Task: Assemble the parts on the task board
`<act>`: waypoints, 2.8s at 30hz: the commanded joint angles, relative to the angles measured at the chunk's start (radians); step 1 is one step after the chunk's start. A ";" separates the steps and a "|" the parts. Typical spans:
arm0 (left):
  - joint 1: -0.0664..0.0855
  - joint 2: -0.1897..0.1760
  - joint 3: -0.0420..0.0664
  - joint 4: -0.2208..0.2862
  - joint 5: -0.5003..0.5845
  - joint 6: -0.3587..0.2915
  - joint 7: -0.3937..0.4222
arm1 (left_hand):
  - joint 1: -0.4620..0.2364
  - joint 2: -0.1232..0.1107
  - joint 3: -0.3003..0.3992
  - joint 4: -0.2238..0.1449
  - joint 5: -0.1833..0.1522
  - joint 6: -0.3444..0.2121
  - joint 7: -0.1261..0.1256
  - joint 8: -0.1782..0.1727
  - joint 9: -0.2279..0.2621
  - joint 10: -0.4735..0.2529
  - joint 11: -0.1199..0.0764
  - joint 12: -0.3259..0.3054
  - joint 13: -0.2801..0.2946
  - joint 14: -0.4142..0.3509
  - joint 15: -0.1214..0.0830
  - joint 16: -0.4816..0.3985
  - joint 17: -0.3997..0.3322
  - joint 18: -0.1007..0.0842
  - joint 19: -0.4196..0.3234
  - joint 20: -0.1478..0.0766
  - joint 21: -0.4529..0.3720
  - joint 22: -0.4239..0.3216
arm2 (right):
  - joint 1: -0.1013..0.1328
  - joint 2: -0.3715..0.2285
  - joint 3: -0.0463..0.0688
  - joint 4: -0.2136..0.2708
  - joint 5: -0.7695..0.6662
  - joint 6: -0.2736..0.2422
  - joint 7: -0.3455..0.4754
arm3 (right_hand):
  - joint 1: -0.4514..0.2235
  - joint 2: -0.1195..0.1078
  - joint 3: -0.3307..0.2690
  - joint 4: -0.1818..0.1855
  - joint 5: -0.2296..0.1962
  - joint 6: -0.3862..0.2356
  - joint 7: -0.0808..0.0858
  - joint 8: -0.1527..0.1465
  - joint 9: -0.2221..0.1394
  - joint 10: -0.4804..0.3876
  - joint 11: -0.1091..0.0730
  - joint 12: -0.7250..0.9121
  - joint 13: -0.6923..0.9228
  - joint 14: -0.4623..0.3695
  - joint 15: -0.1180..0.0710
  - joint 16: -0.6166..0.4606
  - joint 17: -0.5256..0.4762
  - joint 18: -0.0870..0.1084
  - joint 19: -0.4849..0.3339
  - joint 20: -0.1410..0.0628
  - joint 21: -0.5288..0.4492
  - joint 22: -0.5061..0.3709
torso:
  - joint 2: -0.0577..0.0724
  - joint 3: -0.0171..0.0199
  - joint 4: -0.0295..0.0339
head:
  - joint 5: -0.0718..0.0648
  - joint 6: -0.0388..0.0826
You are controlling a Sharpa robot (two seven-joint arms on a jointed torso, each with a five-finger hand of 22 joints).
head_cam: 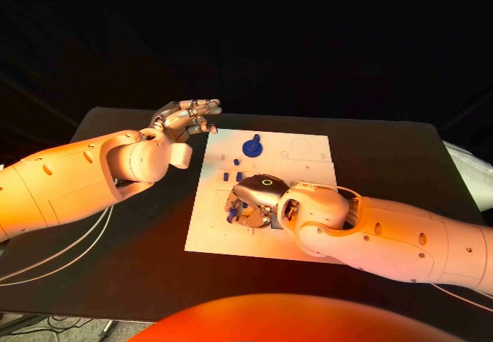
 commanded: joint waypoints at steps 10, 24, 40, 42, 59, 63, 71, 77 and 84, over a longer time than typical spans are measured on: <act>-0.001 0.001 0.000 -0.002 -0.004 0.020 0.003 | 0.007 0.001 0.000 -0.010 -0.003 -0.006 0.002 0.005 -0.001 -0.006 0.001 0.005 0.001 -0.009 -0.001 0.006 -0.002 0.011 0.007 0.003 -0.006 -0.002 | -0.005 -0.060 0.002 0.055 -0.003 -0.231 0.033 | 0.016 -0.008 -0.136 -0.004 0.051 -0.079 0.009 0.008 0.010 -0.096 0.011 0.059 0.012 -0.009 0.012 -0.027 -0.051 0.016 -0.032 0.012 -0.053 -0.078 | -0.001 0.0019 -0.0022 | -0.003 0.000; -0.002 -0.016 -0.005 0.008 -0.004 0.015 0.003 | 0.007 0.001 0.000 -0.010 -0.003 -0.006 0.002 0.005 -0.001 -0.007 0.001 0.006 0.001 -0.009 -0.001 0.006 -0.002 0.011 0.007 0.003 -0.007 -0.002 | 0.055 -0.363 0.024 0.227 0.207 -0.225 -0.079 | -0.045 0.009 -0.205 0.061 0.112 0.032 -0.018 0.031 0.017 0.191 -0.038 0.262 0.084 0.034 -0.026 0.065 0.076 -0.016 0.061 -0.019 0.068 0.112 | -0.005 -0.0019 -0.0181 | -0.040 0.020; -0.002 -0.023 -0.008 0.036 -0.010 0.018 0.003 | 0.007 0.001 0.000 -0.010 -0.003 -0.006 0.002 0.005 -0.001 -0.007 0.001 0.006 0.001 -0.009 -0.001 0.006 -0.002 0.011 0.007 0.003 -0.007 -0.002 | 0.021 -0.527 -0.008 0.275 0.140 -0.137 -0.298 | -0.068 0.038 -0.418 0.235 0.224 0.057 -0.051 0.104 0.043 0.205 -0.071 0.960 0.857 0.059 -0.054 0.222 0.306 -0.047 0.111 -0.050 0.188 0.300 | -0.005 -0.0022 -0.0397 | -0.062 0.030; -0.002 -0.022 -0.008 0.035 -0.011 0.019 0.003 | 0.007 0.001 0.000 -0.010 -0.003 -0.006 0.002 0.005 -0.001 -0.007 0.001 0.006 0.001 -0.009 -0.001 0.006 -0.002 0.011 0.007 0.003 -0.007 -0.002 | 0.013 -0.522 -0.009 0.274 0.138 -0.131 -0.314 | -0.069 0.038 -0.430 0.247 0.224 0.057 -0.051 0.107 0.045 0.200 -0.071 0.962 0.866 0.059 -0.053 0.224 0.309 -0.047 0.111 -0.050 0.190 0.303 | -0.004 -0.0022 -0.0388 | -0.063 0.030; -0.003 -0.024 -0.009 0.032 -0.011 0.022 0.001 | 0.007 0.001 0.000 -0.010 -0.003 -0.006 0.002 0.005 -0.001 -0.007 0.001 0.006 0.001 -0.009 -0.001 0.006 -0.002 0.011 0.007 0.003 -0.007 -0.002 | -0.024 -0.456 -0.010 0.236 0.140 -0.115 -0.357 | -0.066 0.051 -0.462 0.277 0.230 0.066 -0.055 0.123 0.053 0.199 -0.074 0.975 0.899 0.058 -0.054 0.226 0.312 -0.048 0.111 -0.050 0.194 0.310 | -0.004 -0.0031 -0.0399 | -0.056 0.023; -0.003 -0.025 -0.009 0.031 -0.011 0.022 0.001 | 0.007 0.001 0.000 -0.010 -0.003 -0.006 0.002 0.005 -0.001 -0.007 0.001 0.006 0.001 -0.009 -0.001 0.006 -0.002 0.011 0.007 0.003 -0.007 -0.002 | -0.033 -0.442 -0.010 0.225 0.140 -0.104 -0.359 | -0.059 0.059 -0.464 0.276 0.233 0.070 -0.057 0.128 0.056 0.203 -0.076 0.982 0.912 0.058 -0.055 0.227 0.313 -0.048 0.111 -0.050 0.195 0.311 | -0.003 -0.0036 -0.0412 | -0.055 0.022; -0.003 -0.026 -0.009 0.032 -0.011 0.023 0.000 | 0.007 0.001 0.000 -0.010 -0.003 -0.006 0.002 0.005 -0.001 -0.007 0.001 0.006 0.001 -0.009 -0.001 0.006 -0.002 0.011 0.007 0.003 -0.007 -0.002 | -0.050 -0.419 -0.010 0.207 0.140 -0.078 -0.365 | -0.047 0.070 -0.468 0.275 0.241 0.078 -0.060 0.135 0.062 0.212 -0.079 0.995 0.933 0.058 -0.057 0.227 0.312 -0.048 0.110 -0.052 0.196 0.312 | -0.003 -0.0036 -0.0407 | -0.053 0.020; -0.003 -0.028 -0.009 0.032 -0.011 0.024 -0.001 | 0.007 0.001 0.000 -0.010 -0.003 -0.006 0.002 0.005 -0.001 -0.007 0.001 0.006 0.001 -0.009 -0.001 0.006 -0.002 0.011 0.007 0.003 -0.007 -0.002 | -0.055 -0.413 -0.010 0.201 0.147 -0.111 -0.370 | -0.044 0.095 -0.472 0.278 0.248 0.097 -0.067 0.149 0.072 0.232 -0.084 1.021 0.968 0.059 -0.061 0.229 0.317 -0.048 0.111 -0.055 0.198 0.316 | -0.004 -0.0043 -0.0409 | -0.055 0.017; -0.003 -0.028 -0.009 0.033 -0.011 0.025 -0.002 | 0.007 0.002 -0.001 -0.012 -0.003 -0.006 0.002 0.006 -0.001 -0.007 0.001 0.008 0.000 -0.010 -0.001 0.007 -0.003 0.010 0.008 0.002 -0.008 -0.003 | -0.057 -0.420 -0.010 0.215 0.157 -0.259 -0.352 | -0.043 0.134 -0.478 0.278 0.266 0.135 -0.084 0.173 0.095 0.273 -0.100 1.071 1.032 0.061 -0.074 0.236 0.329 -0.050 0.117 -0.066 0.205 0.330 | -0.004 -0.0032 -0.0409 | -0.055 0.018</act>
